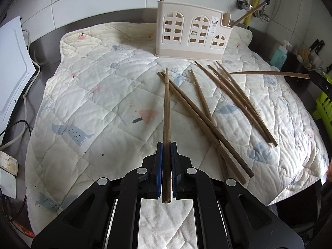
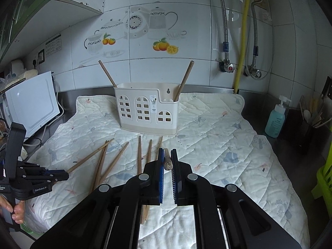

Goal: Organize utensils
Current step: 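Carry the left tool's chopstick up to the holder while the right tool carries its own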

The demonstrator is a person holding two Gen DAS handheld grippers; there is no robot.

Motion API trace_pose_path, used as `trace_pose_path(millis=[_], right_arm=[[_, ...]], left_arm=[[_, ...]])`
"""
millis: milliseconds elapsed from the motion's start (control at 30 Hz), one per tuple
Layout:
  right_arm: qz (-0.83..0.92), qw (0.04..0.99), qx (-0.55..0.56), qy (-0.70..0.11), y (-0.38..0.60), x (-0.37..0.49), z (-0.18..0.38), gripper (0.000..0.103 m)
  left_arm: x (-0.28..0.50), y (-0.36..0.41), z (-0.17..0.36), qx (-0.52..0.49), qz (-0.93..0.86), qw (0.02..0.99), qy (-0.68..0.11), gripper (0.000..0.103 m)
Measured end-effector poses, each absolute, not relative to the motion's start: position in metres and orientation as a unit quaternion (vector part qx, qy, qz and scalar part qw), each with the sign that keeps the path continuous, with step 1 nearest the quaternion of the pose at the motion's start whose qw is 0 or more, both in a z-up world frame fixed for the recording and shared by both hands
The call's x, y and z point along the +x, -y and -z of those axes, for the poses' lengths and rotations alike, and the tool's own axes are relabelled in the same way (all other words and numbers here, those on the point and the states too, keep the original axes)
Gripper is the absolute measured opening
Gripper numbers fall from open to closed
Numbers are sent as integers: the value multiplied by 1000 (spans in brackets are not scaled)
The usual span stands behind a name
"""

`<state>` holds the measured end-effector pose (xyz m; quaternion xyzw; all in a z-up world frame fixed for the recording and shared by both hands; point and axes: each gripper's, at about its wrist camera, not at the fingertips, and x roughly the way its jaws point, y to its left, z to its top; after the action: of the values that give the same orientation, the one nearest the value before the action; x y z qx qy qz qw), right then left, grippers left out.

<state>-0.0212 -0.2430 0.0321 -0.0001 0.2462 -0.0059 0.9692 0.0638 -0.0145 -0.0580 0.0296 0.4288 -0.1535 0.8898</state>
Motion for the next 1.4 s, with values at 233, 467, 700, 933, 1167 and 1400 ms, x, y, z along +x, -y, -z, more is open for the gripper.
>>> trace_pose_path(millis=[233, 467, 700, 933, 1167, 1400], right_arm=[[-5, 971, 1, -237, 247, -16, -42, 7], [-25, 975, -3, -221, 252, -1, -68, 7], [-51, 977, -7, -206, 253, 19, -99, 7], [-65, 981, -12, -181, 258, 34, -135, 7], [-59, 982, -29, -177, 264, 58, -160, 7], [-59, 978, -49, -196, 263, 87, -167, 7]], left_arm=[[64, 10, 41, 18, 148, 909, -388, 6], [70, 10, 16, 23, 153, 923, -352, 6], [87, 9, -13, 12, 165, 930, -329, 6], [104, 9, -49, 8, 177, 936, -304, 6], [116, 21, -91, 8, 192, 944, -268, 6], [129, 36, -136, 2, 203, 954, -220, 6]])
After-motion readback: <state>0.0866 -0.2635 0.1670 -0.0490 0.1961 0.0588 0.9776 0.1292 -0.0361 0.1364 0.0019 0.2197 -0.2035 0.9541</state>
